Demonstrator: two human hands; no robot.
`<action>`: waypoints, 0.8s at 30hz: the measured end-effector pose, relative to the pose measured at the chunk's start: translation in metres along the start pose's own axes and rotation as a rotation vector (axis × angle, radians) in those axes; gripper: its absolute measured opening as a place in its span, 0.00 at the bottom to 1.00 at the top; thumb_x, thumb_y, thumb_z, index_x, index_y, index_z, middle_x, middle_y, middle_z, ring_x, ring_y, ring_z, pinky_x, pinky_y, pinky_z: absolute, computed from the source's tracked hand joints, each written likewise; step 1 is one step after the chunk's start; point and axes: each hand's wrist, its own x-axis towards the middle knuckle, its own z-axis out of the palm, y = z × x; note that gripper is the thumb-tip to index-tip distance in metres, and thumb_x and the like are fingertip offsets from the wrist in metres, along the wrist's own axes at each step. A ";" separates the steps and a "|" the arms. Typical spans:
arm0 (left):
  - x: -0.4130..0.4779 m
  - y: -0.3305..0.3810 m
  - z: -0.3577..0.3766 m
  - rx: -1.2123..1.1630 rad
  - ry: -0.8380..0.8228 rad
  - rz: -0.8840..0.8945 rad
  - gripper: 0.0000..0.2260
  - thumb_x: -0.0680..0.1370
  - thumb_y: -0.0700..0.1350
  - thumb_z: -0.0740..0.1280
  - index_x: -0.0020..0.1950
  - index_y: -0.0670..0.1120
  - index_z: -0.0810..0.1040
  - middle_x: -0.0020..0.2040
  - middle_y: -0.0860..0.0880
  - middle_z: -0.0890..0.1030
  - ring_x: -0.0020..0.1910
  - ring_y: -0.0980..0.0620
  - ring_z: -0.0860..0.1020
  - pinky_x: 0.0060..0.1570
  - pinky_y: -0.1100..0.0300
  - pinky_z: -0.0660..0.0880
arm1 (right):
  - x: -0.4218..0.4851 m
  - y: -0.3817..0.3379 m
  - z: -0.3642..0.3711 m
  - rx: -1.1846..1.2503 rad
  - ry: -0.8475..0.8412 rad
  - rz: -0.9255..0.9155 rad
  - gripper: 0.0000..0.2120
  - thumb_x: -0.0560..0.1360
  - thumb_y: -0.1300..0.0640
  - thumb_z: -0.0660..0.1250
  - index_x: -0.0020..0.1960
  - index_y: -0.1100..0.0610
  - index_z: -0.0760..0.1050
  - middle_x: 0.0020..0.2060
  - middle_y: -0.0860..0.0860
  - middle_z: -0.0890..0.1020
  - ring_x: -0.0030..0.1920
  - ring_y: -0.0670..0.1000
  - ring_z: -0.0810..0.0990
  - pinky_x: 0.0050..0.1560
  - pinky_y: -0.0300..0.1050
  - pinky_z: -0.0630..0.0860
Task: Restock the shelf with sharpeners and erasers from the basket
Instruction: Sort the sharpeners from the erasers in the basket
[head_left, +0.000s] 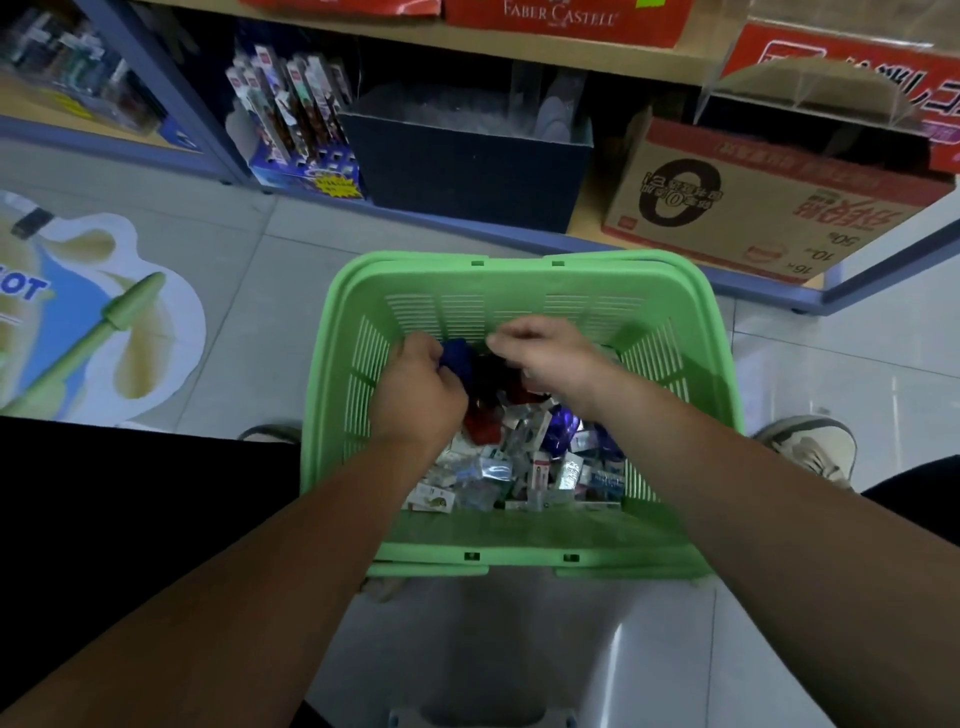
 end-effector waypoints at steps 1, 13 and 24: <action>-0.002 0.000 0.005 0.033 -0.012 0.058 0.08 0.78 0.40 0.66 0.57 0.45 0.76 0.54 0.47 0.78 0.46 0.45 0.79 0.45 0.52 0.78 | -0.002 0.004 -0.012 -0.134 0.033 -0.020 0.10 0.78 0.51 0.74 0.59 0.51 0.82 0.55 0.49 0.84 0.57 0.52 0.82 0.61 0.52 0.80; -0.018 0.019 0.088 0.639 -0.682 0.598 0.29 0.77 0.50 0.71 0.76 0.51 0.66 0.66 0.48 0.73 0.64 0.44 0.73 0.50 0.51 0.74 | -0.016 0.097 -0.042 -1.150 -0.046 -0.023 0.31 0.74 0.55 0.77 0.73 0.54 0.70 0.70 0.57 0.69 0.63 0.59 0.77 0.66 0.53 0.78; -0.003 0.008 0.061 0.133 -0.623 0.277 0.12 0.85 0.43 0.62 0.64 0.50 0.82 0.48 0.50 0.82 0.37 0.54 0.78 0.37 0.60 0.76 | -0.007 0.104 -0.041 -1.520 -0.010 -0.042 0.39 0.79 0.61 0.71 0.82 0.45 0.56 0.72 0.57 0.74 0.75 0.59 0.69 0.65 0.55 0.79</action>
